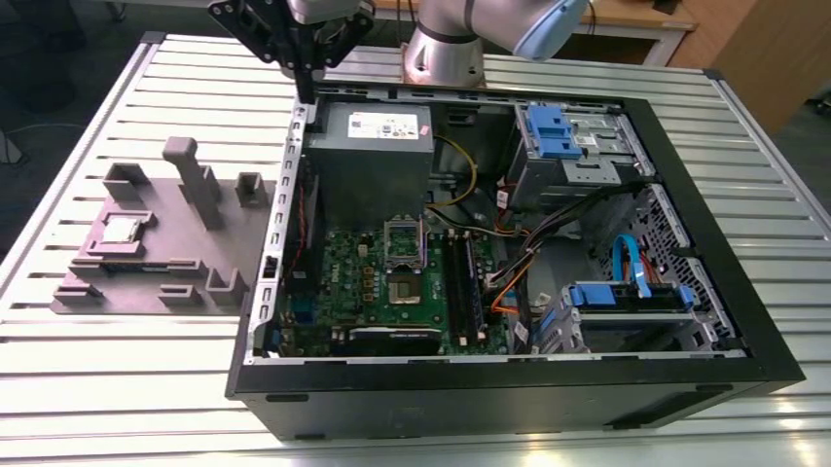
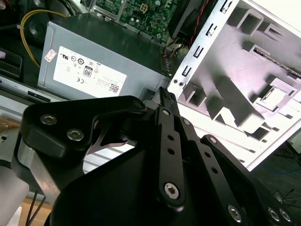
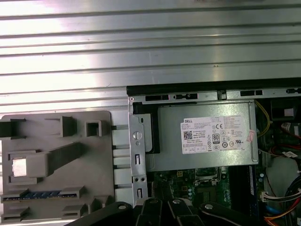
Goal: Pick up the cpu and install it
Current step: 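Reach for the cpu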
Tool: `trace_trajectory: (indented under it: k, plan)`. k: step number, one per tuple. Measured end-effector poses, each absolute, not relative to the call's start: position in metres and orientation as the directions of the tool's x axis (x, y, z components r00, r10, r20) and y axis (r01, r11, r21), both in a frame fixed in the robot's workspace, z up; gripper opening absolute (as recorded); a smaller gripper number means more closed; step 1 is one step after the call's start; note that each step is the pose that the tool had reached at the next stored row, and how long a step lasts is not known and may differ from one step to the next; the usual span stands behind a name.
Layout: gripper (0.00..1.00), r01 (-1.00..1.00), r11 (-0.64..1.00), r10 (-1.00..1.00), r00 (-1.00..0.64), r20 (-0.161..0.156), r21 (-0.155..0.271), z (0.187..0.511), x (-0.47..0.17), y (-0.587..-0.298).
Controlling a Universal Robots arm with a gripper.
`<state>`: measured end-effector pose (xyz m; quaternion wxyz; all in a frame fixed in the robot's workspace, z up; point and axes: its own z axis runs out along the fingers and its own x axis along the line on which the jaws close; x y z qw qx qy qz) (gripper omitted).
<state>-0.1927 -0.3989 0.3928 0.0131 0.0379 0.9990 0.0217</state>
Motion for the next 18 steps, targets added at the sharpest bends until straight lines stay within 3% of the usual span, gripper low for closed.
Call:
trace_trajectory:
  k: [18]
  plan:
    - [0.11, 0.075, 0.996, 0.076, -0.997, -0.024, 0.044, 0.3927, -0.2018, -0.3989]
